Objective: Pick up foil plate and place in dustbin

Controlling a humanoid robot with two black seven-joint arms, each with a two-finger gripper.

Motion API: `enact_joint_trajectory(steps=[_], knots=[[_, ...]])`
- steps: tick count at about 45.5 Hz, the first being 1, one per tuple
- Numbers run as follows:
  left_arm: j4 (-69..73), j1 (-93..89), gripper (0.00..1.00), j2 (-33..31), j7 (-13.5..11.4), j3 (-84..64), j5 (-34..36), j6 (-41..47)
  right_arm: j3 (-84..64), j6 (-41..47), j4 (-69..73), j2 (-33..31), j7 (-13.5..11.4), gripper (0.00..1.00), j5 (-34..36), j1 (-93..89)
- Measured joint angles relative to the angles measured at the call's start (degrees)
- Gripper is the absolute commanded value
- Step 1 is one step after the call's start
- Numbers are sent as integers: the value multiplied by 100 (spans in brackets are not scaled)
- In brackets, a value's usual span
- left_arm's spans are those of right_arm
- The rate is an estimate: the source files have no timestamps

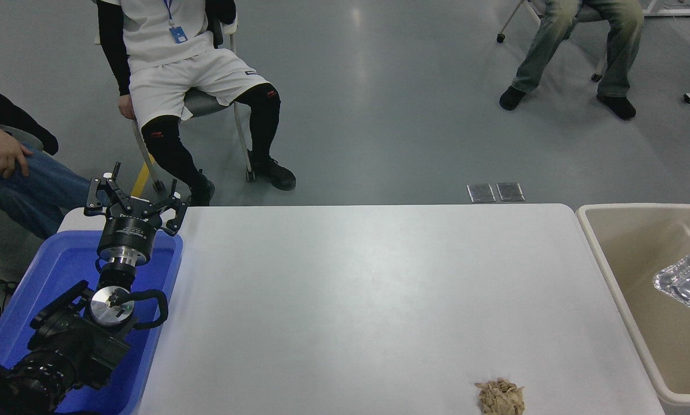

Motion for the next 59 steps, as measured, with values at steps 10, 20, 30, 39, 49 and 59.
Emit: enact_joint_trajectory(steps=[10, 20, 30, 39, 49, 59], knots=[[0, 0, 99, 0, 0, 0, 0, 0, -11, -141, -24, 30, 4, 26, 56, -66], [0, 0, 99, 0, 0, 0, 0, 2, -46, -318, -67, 43, 5, 94, 74, -112], [0, 0, 99, 0, 0, 0, 0, 3, -51, -418, -80, 53, 5, 100, 85, -110], [0, 0, 99, 0, 0, 0, -1, 3, -58, -382, -48, 53, -7, 100, 87, -81], [0, 0, 99, 0, 0, 0, 4, 3, -111, -307, -24, 34, -25, 100, 9, 6], [0, 0, 99, 0, 0, 0, 2, 1, -453, -183, 145, -80, -36, 100, -57, 301]])
